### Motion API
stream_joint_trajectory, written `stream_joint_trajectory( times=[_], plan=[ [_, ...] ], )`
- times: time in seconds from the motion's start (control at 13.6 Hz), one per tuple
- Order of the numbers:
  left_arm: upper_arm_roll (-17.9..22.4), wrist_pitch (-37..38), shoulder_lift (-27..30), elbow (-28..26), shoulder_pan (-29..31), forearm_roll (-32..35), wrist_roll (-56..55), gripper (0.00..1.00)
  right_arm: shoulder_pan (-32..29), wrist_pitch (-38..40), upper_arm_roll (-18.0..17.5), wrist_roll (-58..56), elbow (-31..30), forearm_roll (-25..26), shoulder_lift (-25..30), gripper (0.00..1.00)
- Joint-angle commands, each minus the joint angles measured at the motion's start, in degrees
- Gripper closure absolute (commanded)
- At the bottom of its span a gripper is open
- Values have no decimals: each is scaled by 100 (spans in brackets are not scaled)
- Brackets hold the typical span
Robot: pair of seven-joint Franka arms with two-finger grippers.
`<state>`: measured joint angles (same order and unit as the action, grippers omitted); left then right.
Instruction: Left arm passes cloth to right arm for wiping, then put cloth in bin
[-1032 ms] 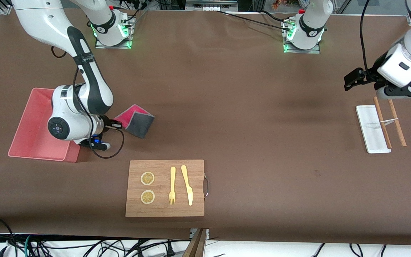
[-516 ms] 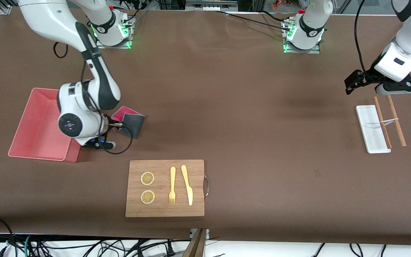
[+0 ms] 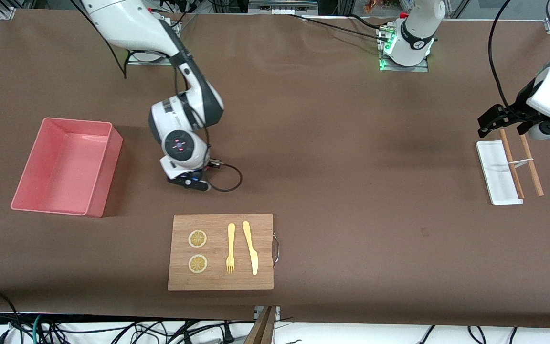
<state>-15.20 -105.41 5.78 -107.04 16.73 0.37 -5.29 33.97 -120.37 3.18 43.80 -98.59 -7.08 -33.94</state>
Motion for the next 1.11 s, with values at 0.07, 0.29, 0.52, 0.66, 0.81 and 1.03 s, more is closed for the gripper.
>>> stream_joint_trajectory(
  times=[0.07, 0.29, 0.52, 0.66, 0.81, 1.03],
  plan=[
    [-62, 529, -235, 551, 59, 138, 54, 0, 179, -3, -195, 690, 551, -556, -200, 100],
    [-62, 872, -253, 736, 59, 147, 80, 0, 347, -407, -204, 893, 587, -1048, -227, 100],
    [-44, 995, -253, 851, 155, 191, 124, 0, 417, -759, -239, 902, 622, -1662, -280, 100],
    [-88, 1022, -297, 860, 147, 191, 124, 0, 374, -865, -239, 815, 613, -1962, -367, 100],
    [-141, 1022, -455, 869, 68, 200, 116, 0, 199, -830, -222, 570, 570, -1929, -604, 100],
    [-132, 1022, -517, 992, 76, 191, 124, 0, -328, -708, -213, -326, 456, -1920, -719, 100]
  ],
)
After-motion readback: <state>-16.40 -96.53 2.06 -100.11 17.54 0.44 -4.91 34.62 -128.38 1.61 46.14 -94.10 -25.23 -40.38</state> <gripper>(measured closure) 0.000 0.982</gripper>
